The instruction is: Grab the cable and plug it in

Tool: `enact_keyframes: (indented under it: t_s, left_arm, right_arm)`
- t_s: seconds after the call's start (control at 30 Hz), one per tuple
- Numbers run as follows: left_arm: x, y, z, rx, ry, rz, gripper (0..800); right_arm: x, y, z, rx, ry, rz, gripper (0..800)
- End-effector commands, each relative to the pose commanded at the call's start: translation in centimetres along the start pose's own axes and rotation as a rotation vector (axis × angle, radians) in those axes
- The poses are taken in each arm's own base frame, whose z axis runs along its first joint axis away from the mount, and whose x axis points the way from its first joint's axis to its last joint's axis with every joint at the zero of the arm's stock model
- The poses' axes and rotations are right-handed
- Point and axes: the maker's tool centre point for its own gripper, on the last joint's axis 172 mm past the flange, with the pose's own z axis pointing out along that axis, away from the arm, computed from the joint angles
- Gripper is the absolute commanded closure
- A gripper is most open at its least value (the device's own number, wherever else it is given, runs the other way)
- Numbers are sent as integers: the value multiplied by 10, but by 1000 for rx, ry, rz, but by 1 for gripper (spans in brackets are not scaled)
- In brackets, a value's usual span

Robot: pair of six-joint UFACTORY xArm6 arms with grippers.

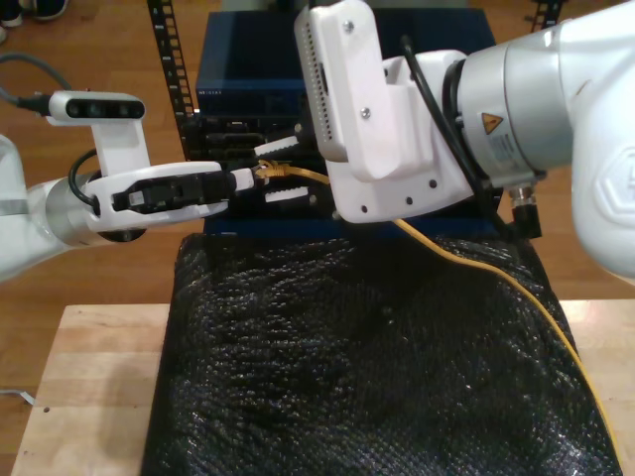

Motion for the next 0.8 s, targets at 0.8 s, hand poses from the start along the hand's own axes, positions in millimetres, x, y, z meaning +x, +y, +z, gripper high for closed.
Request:
enact_keyframes:
  t_s: [0.8]
  left_arm:
    - [0,4,1,-18,-1,-4,764]
  right_arm:
    - [0,2,-2,-6,-1,1,567]
